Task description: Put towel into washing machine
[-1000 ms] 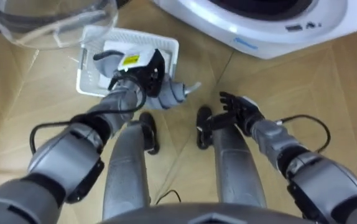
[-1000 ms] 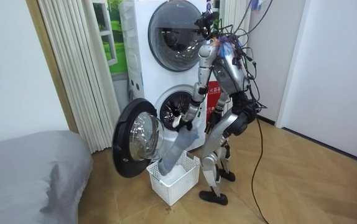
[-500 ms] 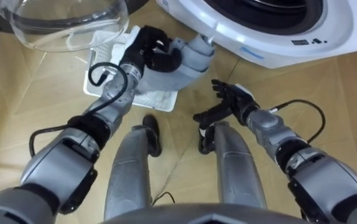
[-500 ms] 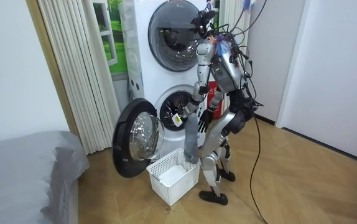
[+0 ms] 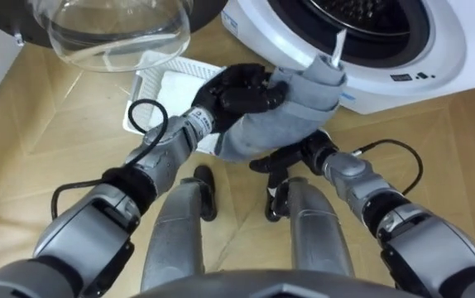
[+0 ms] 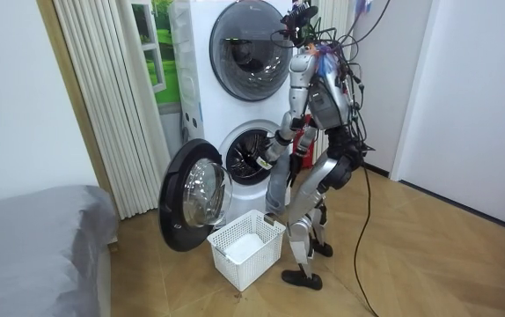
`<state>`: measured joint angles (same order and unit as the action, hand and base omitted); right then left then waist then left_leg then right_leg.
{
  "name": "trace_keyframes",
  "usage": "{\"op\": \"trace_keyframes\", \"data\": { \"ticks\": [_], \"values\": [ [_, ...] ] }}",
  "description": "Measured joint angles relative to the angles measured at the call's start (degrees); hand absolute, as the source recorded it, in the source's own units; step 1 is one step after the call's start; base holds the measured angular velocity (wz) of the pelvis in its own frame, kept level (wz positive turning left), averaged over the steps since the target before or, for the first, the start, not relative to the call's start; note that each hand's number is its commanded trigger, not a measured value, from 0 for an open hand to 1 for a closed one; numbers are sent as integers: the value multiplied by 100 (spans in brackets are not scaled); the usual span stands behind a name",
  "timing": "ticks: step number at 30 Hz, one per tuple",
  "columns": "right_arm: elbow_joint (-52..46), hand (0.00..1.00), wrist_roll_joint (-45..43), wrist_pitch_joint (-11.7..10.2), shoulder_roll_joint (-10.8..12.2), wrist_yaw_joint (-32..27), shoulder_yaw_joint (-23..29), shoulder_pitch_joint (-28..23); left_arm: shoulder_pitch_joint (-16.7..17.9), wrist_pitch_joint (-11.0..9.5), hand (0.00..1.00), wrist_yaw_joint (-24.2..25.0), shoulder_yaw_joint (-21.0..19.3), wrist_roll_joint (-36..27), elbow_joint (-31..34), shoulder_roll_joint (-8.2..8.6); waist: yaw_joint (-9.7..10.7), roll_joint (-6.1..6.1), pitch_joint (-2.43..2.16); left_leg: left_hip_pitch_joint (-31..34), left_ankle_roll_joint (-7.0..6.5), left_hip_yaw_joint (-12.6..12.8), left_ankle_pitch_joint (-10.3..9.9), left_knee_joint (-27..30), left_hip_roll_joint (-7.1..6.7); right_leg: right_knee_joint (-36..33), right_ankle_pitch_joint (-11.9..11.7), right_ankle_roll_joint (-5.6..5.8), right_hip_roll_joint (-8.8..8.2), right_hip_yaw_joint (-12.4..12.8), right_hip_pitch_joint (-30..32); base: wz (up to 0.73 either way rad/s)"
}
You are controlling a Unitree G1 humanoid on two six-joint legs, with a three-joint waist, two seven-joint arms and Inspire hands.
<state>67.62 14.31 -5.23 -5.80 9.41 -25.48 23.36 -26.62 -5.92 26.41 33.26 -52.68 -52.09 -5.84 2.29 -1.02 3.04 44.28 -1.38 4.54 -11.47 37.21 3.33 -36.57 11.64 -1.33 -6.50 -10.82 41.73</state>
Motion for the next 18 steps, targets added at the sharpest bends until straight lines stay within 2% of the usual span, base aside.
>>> {"op": "trace_keyframes", "data": {
  "ticks": [5,6,7,8,13,18],
  "values": [
    [-4,0,-169,201,15,-21,85,-9,-3,362,100,148,-28,-490,18,27,-13,-32,2,15,7,-22,3,-7,6,13,-1,-2,20,-1,3,-1],
    [-19,8,-216,249,46,-61,104,-26,-3,438,100,154,-84,-639,20,70,-28,-42,0,23,8,-36,3,-8,9,30,-2,0,37,6,3,0],
    [-36,74,-246,277,59,-66,125,-39,-3,471,100,165,-141,-685,22,102,-46,-45,1,26,10,-40,3,-8,14,43,-7,2,52,16,3,0],
    [-44,100,-297,318,60,-61,205,-50,-3,510,100,179,-194,-867,37,152,-63,-56,2,38,14,-62,3,0,15,51,-9,2,57,5,3,3],
    [-91,100,-317,405,94,-78,324,-14,-5,593,100,185,-291,-1613,225,297,-103,-79,2,101,15,-69,2,44,15,-5,-5,-2,48,-14,48,2],
    [-103,100,-286,405,103,-123,426,34,-4,598,100,182,-400,-2098,558,318,-113,-79,2,100,17,-65,3,55,25,-19,6,-11,46,-17,52,0]
  ]
}}
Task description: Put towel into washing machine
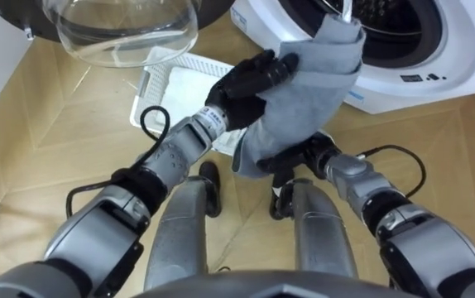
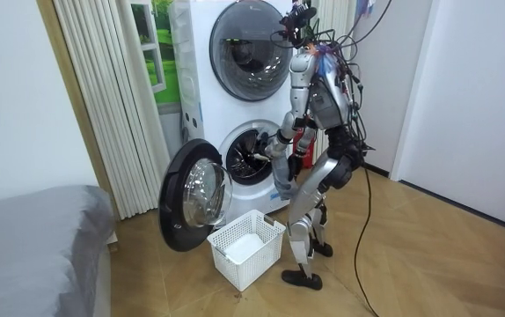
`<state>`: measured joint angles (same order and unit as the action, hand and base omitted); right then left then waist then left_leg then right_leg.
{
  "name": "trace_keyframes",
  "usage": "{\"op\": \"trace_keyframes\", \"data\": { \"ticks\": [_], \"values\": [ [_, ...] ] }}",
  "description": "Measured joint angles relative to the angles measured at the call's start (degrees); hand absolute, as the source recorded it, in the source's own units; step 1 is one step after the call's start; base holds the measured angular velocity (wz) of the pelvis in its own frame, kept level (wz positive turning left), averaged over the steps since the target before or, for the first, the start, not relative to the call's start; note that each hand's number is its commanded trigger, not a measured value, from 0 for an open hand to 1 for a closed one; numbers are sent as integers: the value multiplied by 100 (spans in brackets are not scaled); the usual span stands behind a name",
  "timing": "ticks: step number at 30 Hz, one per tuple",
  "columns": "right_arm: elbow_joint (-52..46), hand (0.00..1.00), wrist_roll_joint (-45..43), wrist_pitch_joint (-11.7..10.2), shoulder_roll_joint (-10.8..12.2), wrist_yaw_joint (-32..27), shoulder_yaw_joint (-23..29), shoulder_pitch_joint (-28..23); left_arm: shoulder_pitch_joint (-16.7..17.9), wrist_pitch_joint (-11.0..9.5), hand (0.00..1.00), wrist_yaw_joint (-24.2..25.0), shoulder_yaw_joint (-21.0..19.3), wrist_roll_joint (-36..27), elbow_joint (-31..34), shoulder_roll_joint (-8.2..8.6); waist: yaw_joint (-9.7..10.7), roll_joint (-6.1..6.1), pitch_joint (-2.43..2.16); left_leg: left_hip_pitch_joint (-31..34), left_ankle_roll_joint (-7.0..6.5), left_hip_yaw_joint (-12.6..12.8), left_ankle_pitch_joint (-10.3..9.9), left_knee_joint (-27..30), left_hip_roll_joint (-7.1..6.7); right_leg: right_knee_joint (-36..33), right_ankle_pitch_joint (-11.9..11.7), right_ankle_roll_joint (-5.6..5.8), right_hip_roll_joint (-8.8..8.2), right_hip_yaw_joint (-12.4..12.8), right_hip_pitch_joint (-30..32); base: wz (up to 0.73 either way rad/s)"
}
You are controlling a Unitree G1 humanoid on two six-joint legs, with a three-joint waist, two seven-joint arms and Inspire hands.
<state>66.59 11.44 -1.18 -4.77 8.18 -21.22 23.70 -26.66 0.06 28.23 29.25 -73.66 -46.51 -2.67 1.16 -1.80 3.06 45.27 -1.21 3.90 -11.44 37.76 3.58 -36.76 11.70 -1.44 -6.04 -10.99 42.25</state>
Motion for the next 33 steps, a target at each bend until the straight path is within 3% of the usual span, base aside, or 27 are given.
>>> {"op": "trace_keyframes", "data": {
  "ticks": [13,14,16,22,29,31,33],
  "values": [
    [-113,100,-40,-19,23,-360,-2,-78,0,-3,100,-1,-26,-222,19,0,1,0,0,4,10,-19,6,21,2,-3,0,-3,8,-9,-1,0],
    [-178,100,-40,-20,36,-394,0,-111,0,-3,96,-1,-67,-229,19,4,1,0,0,5,10,-21,6,23,2,-3,0,-3,9,-10,-2,0],
    [-234,100,-40,-61,38,-405,0,-145,0,-3,0,-4,-177,-230,19,9,5,0,0,4,10,-23,6,15,2,-2,0,-3,10,-8,-3,0],
    [-224,100,-28,-94,44,-441,33,-248,33,-4,0,-126,-452,-326,16,-33,-47,-20,1,-56,21,-95,11,-3,-3,55,-8,-4,38,-26,-101,1],
    [-172,100,-16,1,-103,-444,68,-686,553,-172,0,-469,-1166,-309,-200,-149,-467,-76,4,-120,54,-75,18,-124,-14,114,-1,-18,42,-22,-121,0],
    [-117,100,-15,24,-144,-451,104,-761,699,-219,0,-677,-1310,-69,-477,-222,-567,-87,6,-110,71,-71,29,-175,-31,122,9,-29,23,-42,-92,2],
    [58,100,-9,12,-217,-438,133,-780,917,-315,0,-1065,-1478,910,-845,-281,-643,-87,6,-99,83,-71,42,-220,-36,125,27,-51,2,-88,-79,5]
  ]
}}
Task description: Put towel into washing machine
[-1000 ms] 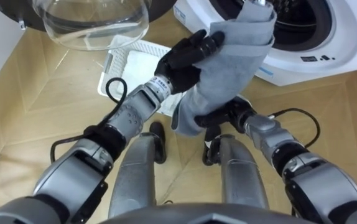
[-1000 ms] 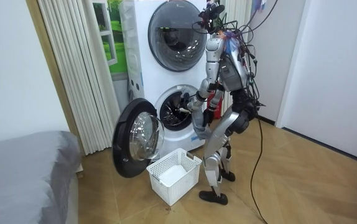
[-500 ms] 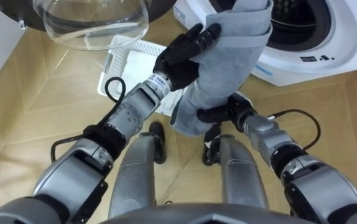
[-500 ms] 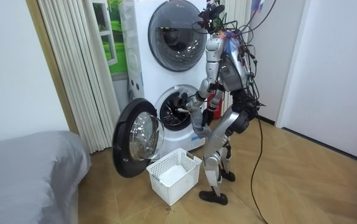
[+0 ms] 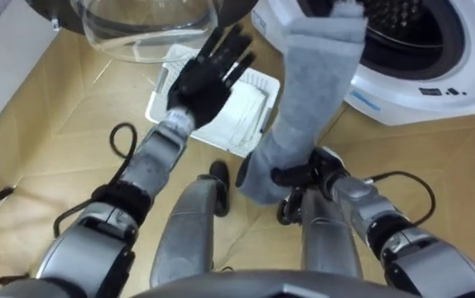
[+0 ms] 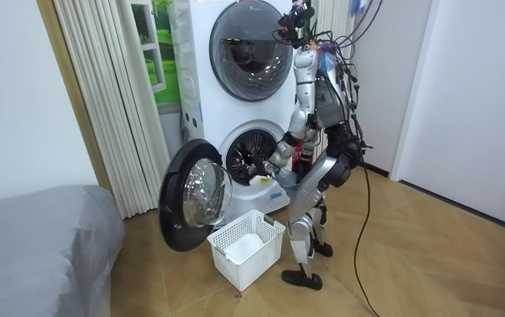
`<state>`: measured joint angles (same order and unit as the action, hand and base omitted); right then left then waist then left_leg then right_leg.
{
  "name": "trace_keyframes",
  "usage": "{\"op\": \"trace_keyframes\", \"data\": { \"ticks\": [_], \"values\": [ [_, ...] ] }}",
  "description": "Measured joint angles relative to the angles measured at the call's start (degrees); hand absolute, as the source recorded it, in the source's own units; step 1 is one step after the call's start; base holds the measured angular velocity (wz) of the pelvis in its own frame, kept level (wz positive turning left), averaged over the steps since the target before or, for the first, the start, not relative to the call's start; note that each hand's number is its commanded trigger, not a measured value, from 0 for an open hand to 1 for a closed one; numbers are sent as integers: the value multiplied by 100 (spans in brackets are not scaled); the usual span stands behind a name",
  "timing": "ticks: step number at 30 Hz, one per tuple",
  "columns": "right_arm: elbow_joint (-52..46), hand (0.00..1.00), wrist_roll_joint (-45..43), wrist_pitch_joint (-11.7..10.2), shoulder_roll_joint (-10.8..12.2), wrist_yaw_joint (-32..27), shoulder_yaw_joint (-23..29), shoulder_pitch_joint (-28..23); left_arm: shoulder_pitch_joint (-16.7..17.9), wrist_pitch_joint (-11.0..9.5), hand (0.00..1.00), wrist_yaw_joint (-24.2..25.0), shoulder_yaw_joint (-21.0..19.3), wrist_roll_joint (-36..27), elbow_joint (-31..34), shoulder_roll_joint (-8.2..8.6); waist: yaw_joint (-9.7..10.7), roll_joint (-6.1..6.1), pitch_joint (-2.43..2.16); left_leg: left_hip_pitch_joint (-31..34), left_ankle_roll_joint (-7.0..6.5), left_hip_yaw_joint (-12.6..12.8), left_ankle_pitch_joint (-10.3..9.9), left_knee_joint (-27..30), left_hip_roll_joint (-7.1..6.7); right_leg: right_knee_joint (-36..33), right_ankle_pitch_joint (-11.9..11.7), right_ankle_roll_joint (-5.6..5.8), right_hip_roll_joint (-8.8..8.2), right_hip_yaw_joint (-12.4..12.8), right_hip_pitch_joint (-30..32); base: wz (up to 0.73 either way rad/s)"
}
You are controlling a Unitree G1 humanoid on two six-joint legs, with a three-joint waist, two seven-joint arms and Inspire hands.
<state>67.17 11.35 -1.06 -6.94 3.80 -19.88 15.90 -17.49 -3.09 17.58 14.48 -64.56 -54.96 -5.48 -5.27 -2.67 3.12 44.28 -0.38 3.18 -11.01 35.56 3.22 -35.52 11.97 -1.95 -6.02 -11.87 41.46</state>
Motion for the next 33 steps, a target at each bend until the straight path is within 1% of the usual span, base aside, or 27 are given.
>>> {"op": "trace_keyframes", "data": {
  "ticks": [1,2,3,4,6,7,8,9,10,12,14,16,19,21,22,23,24,25,26,27,28,29,30,31,33],
  "values": [
    [3,100,9,1,-14,9,-17,15,57,-17,0,-92,-7,242,-49,-32,-5,0,0,9,2,-3,1,-5,-1,-3,4,-2,1,0,9,6],
    [53,100,13,16,-29,7,-11,64,178,-30,0,-295,2,800,-151,-92,-15,1,0,21,9,-3,5,-27,-8,-8,15,4,6,22,36,0],
    [142,100,37,21,-50,12,-18,75,282,-64,0,-511,-4,1444,-267,-90,-16,1,0,25,9,5,5,-32,-11,-8,20,4,2,26,52,0],
    [180,100,72,18,-56,22,-16,94,323,-73,0,-636,-6,1830,-318,-81,-14,1,0,26,9,6,5,-35,-12,-6,22,5,2,32,58,0],
    [217,100,215,-25,-88,89,-16,103,419,-102,0,-1021,31,3230,-540,-48,-2,1,1,35,12,-7,6,-54,-15,2,32,6,4,25,58,0],
    [231,100,254,-33,-102,112,-13,107,430,-109,0,-1099,40,3494,-593,-48,3,1,1,36,12,-8,7,-57,-15,5,32,6,3,22,59,0],
    [273,100,355,-65,-137,152,-19,116,447,-130,0,-1247,65,3886,-698,-52,2,2,1,35,17,-11,9,-69,-18,13,32,6,2,23,59,0],
    [294,100,439,-79,-176,191,-20,135,476,-160,0,-1416,135,4150,-730,-79,5,5,3,35,20,-17,12,-74,-24,11,32,6,-2,22,59,0],
    [319,100,493,-80,-197,210,-22,149,493,-191,0,-1496,163,4284,-741,-92,5,6,3,34,20,-17,12,-74,-28,0,32,6,-9,21,59,5],
    [461,100,804,-49,-314,273,-20,263,570,-286,0,-1726,271,4650,-782,-112,8,13,8,17,0,-23,41,-116,-95,-44,63,19,-94,-12,60,11],
    [464,100,1073,-7,-405,284,-17,265,591,-355,0,-1834,270,4732,-806,-148,9,31,15,36,-9,-53,52,-124,-118,-36,64,23,-120,-57,59,13],
    [463,100,1350,0,-483,307,-2,259,616,-366,0,-1935,264,4733,-815,-223,15,48,20,79,-13,-97,65,-123,-136,-22,67,26,-140,-114,60,14],
    [458,100,1589,37,-634,338,206,269,655,-397,0,-2072,262,4807,-939,-331,41,109,13,98,-39,-119,102,-194,-207,-26,79,57,-198,-121,96,10],
    [494,100,1582,42,-695,341,384,314,705,-409,0,-2128,225,4895,-996,-483,19,231,8,99,-45,-96,114,-233,-227,-33,82,70,-206,-79,138,0],
    [522,100,1584,42,-708,343,414,344,703,-422,0,-2136,191,4892,-1045,-506,16,266,10,100,-45,-91,114,-240,-227,-37,82,70,-206,-73,146,-3],
    [551,100,1597,57,-755,343,447,415,723,-469,0,-2176,130,4868,-1061,-551,-6,330,15,110,-43,-80,115,-237,-229,-74,83,71,-201,-47,168,0],
    [574,100,1676,101,-850,353,478,490,744,-492,0,-2215,122,4849,-1053,-585,-12,372,12,117,-44,-68,115,-195,-231,-99,91,82,-202,-29,183,0],
    [588,100,1682,132,-905,357,492,546,758,-494,0,-2233,122,4847,-1042,-598,-12,386,9,117,-44,-68,114,-178,-233,-112,93,85,-203,-22,183,0],
    [592,100,1683,203,-1025,350,554,678,775,-510,0,-2267,123,4835,-1033,-625,-9,404,6,112,-45,-57,114,-166,-233,-125,94,87,-204,-6,183,-3],
    [593,100,1719,211,-1144,320,611,834,786,-537,0,-2309,129,4796,-1036,-658,-7,417,13,108,-45,-51,114,-154,-231,-140,93,85,-206,-4,182,-3],
    [599,100,1768,211,-1197,303,637,908,799,-559,0,-2334,129,4762,-1040,-677,-8,423,11,105,-45,-51,114,-143,-229,-150,93,84,-205,-4,182,0],
    [603,100,1946,224,-1325,278,756,1043,855,-582,0,-2391,124,4723,-1038,-728,-16,442,6,105,-44,-51,114,-124,-224,-162,93,83,-199,-3,182,0],
    [542,100,2175,244,-1472,248,834,1159,932,-582,0,-2480,124,4727,-1038,-813,-23,480,8,105,-44,-44,114,-119,-217,-151,92,78,-194,5,189,0],
    [487,100,2312,245,-1559,229,835,1196,976,-565,0,-2515,124,4725,-1039,-876,-26,500,8,107,-43,-44,113,-117,-211,-154,94,75,-190,7,190,0],
    [369,100,2841,248,-1894,219,1007,1290,1206,-559,0,-2751,81,4728,-1041,-1115,-53,630,11,100,-40,-39,112,-119,-207,-205,114,61,-197,10,192,0]
  ]
}}
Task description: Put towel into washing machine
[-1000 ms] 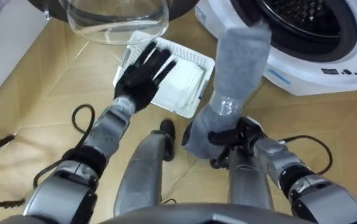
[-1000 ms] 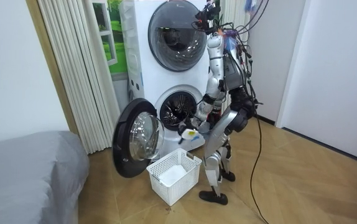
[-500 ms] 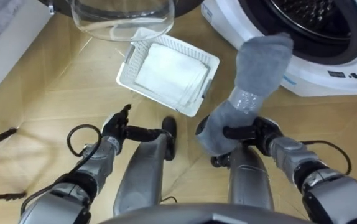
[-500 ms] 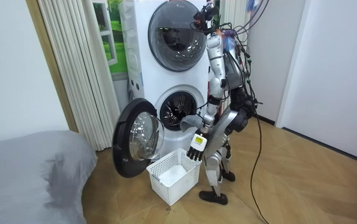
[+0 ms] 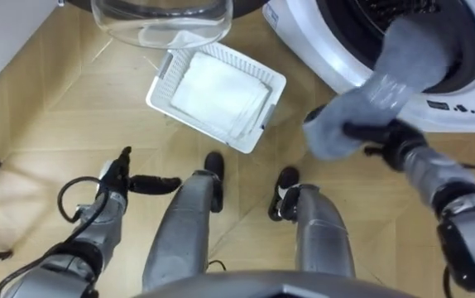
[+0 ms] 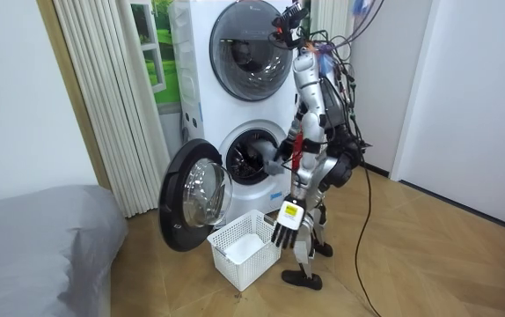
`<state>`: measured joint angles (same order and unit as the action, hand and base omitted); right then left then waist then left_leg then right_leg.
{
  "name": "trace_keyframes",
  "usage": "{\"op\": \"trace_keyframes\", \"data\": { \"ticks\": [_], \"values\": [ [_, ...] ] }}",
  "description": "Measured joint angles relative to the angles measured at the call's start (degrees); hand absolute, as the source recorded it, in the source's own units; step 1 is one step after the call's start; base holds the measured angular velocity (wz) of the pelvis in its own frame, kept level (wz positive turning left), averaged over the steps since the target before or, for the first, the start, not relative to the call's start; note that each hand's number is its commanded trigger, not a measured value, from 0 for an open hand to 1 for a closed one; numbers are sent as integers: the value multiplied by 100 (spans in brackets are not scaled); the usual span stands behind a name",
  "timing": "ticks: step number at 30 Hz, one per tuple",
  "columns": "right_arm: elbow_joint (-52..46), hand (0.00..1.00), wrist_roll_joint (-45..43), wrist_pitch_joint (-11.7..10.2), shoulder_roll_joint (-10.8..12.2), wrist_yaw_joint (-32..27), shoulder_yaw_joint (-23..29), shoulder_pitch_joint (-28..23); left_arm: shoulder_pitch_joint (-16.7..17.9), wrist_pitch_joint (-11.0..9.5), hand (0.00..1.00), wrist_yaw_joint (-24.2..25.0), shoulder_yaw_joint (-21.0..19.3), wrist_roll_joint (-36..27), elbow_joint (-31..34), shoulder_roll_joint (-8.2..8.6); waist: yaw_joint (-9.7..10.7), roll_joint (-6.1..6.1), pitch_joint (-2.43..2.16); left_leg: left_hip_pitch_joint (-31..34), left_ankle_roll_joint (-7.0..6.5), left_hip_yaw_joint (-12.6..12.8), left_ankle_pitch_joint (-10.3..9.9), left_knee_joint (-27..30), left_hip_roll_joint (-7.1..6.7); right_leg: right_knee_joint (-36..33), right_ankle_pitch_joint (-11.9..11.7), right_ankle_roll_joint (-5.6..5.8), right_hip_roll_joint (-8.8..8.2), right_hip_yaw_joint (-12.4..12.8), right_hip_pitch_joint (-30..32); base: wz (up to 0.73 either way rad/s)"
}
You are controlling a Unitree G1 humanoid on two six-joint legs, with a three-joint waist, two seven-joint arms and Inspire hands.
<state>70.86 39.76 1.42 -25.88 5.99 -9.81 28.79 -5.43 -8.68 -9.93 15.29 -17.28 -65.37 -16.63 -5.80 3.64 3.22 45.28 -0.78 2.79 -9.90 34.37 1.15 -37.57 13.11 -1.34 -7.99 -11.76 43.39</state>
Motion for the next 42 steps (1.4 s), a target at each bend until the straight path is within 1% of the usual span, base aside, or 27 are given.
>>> {"op": "trace_keyframes", "data": {
  "ticks": [1,2,3,4,5,6,7,9,10,11,12,13,15,16,19,20,21,22,24,25,26,27,30,34,37,40,42],
  "values": [
    [0,100,109,0,-76,-5,5,14,54,2,0,-59,-33,8,2,-46,-31,39,-4,0,1,0,0,0,5,2,0,0,8,4,0,3],
    [17,100,328,17,-181,-11,5,35,135,18,0,-148,-151,47,-6,-97,-78,100,-11,1,2,-4,1,-2,7,6,0,-1,11,3,-2,0],
    [17,100,524,102,-239,-31,4,87,182,99,0,-257,-180,61,-48,-128,-111,146,-8,4,2,-7,2,-2,4,6,0,0,6,-4,-5,4],
    [18,100,637,136,-245,-42,4,112,199,143,0,-293,-182,61,-73,-135,-118,165,-6,4,2,-8,3,1,0,1,0,1,-1,-7,-6,4],
    [15,100,940,184,-245,-45,5,137,244,213,0,-339,-193,62,-88,-138,-138,193,-6,8,0,-8,2,15,-5,-8,5,9,-5,-6,-6,3],
    [-49,100,1172,262,-247,-49,67,154,300,231,0,-347,-211,66,-70,-139,-134,237,4,19,-1,-10,1,42,-19,-32,11,18,-19,0,6,4],
    [-120,100,1256,318,-247,-54,135,156,316,237,0,-352,-220,66,-67,-139,-121,254,7,31,-3,-11,2,55,-29,-43,14,23,-31,2,20,4],
    [-273,100,1796,451,-248,-80,274,290,342,249,0,-353,-229,51,-88,-127,-54,307,-2,124,-19,-9,10,94,-96,-151,39,45,-108,26,142,6],
    [-323,100,1907,498,-248,-116,300,337,337,243,0,-353,-235,52,-87,-128,-40,322,-5,153,-30,0,17,93,-108,-181,43,52,-121,41,181,9],
    [-475,76,2121,628,-248,-200,438,400,332,240,0,-356,-313,61,-79,-128,6,338,-8,206,-52,4,30,101,-130,-229,47,58,-161,37,232,14],
    [-566,10,2401,690,-250,-250,505,481,340,244,0,-419,-413,74,-76,-128,75,364,-6,227,-84,2,50,124,-181,-283,72,87,-210,37,278,16],
    [-586,0,2547,711,-250,-285,518,524,347,252,0,-473,-425,74,-77,-127,98,366,-5,234,-89,3,50,145,-197,-324,84,99,-230,41,284,15],
    [-586,0,3115,793,-249,-456,667,646,364,277,0,-656,-432,68,-40,-74,123,367,-4,243,-132,1,41,190,-263,-374,117,147,-299,52,286,12],
    [-586,0,3252,802,-249,-520,673,667,369,297,0,-712,-432,64,-27,-54,123,367,-4,246,-145,2,37,203,-279,-394,125,160,-316,55,289,10],
    [-627,0,3710,823,-249,-840,850,733,381,361,0,-910,-435,61,101,-8,107,362,-7,347,-222,-3,-17,333,-281,-447,145,207,-344,17,308,6],
    [-641,0,3846,841,-249,-971,1011,775,381,372,0,-1001,-437,70,156,19,106,362,-6,394,-240,-3,-27,371,-292,-477,148,230,-376,12,345,7],
    [-640,0,4001,854,-249,-1130,1171,842,381,385,0,-1077,-436,70,189,58,106,349,-1,428,-276,2,-49,437,-302,-539,167,265,-409,27,373,6],
    [-640,0,4113,855,-249,-1215,1224,866,381,391,0,-1121,-437,69,197,75,101,348,-2,437,-290,8,-58,452,-311,-553,173,279,-421,37,380,6],
    [-640,0,4411,863,-249,-1565,1510,968,385,431,0,-1304,-441,75,267,127,101,341,-6,501,-344,9,-90,545,-382,-633,214,346,-429,120,426,9],
    [-638,0,4461,863,-249,-1641,1581,988,385,442,0,-1358,-445,84,287,144,101,340,-6,518,-351,8,-94,556,-382,-647,223,361,-429,153,440,10],
    [-637,0,4554,863,-249,-1802,1715,1009,385,449,0,-1448,-470,133,297,195,99,331,-4,530,-379,26,-98,567,-396,-650,229,383,-426,205,452,9],
    [-637,0,4569,863,-249,-1940,1843,1016,386,453,0,-1501,-515,135,302,261,97,283,-4,544,-413,40,-117,606,-398,-653,237,409,-423,217,439,8],
    [-622,0,4588,861,-249,-2289,2092,1108,386,454,0,-1614,-518,134,342,362,97,184,-5,581,-460,43,-128,638,-428,-654,233,457,-423,274,463,4],
    [-610,0,4598,855,-249,-2647,2391,1188,386,455,0,-1655,-569,179,341,438,85,97,-15,580,-477,40,-123,638,-460,-672,240,476,-423,324,472,3],
    [-582,0,4594,767,-249,-2955,2492,1256,390,461,0,-1659,-628,226,330,441,61,32,-22,568,-477,41,-123,639,-457,-683,241,473,-422,317,459,0],
    [-380,0,4599,646,-250,-3146,2764,1260,393,464,0,-1657,-632,370,275,444,65,-46,-22,462,-476,24,-124,613,-462,-632,241,475,-417,298,340,0],
    [-264,0,4604,468,-249,-3279,2880,1243,377,472,0,-1635,-635,424,243,455,87,-105,-22,393,-476,28,-124,585,-460,-588,235,485,-410,300,262,0]
  ]
}}
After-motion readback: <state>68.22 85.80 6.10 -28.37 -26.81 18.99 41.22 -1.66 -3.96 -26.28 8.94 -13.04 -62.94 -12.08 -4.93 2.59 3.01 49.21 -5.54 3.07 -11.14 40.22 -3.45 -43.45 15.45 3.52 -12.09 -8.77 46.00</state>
